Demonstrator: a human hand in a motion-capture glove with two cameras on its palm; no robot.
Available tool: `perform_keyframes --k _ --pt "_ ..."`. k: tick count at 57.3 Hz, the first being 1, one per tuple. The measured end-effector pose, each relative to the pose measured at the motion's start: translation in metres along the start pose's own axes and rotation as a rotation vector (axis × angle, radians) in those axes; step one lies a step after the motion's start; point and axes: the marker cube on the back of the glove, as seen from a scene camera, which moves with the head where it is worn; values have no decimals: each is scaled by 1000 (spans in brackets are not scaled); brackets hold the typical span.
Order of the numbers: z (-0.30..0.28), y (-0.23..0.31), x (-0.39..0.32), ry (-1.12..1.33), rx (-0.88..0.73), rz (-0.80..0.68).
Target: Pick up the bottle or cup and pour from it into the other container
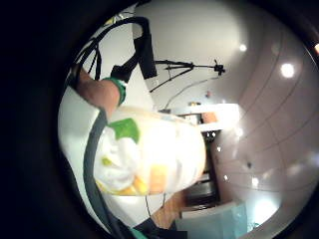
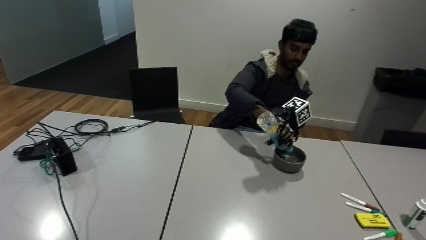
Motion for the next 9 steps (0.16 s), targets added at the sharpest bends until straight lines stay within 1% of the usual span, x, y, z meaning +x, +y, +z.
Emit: perform_keyframes --k 3,7,9 --pt "0 2 0 -3 25 -33" --pt "0 2 1 -3 24 -27" --pt "-2 3 0 -12 -7 2"
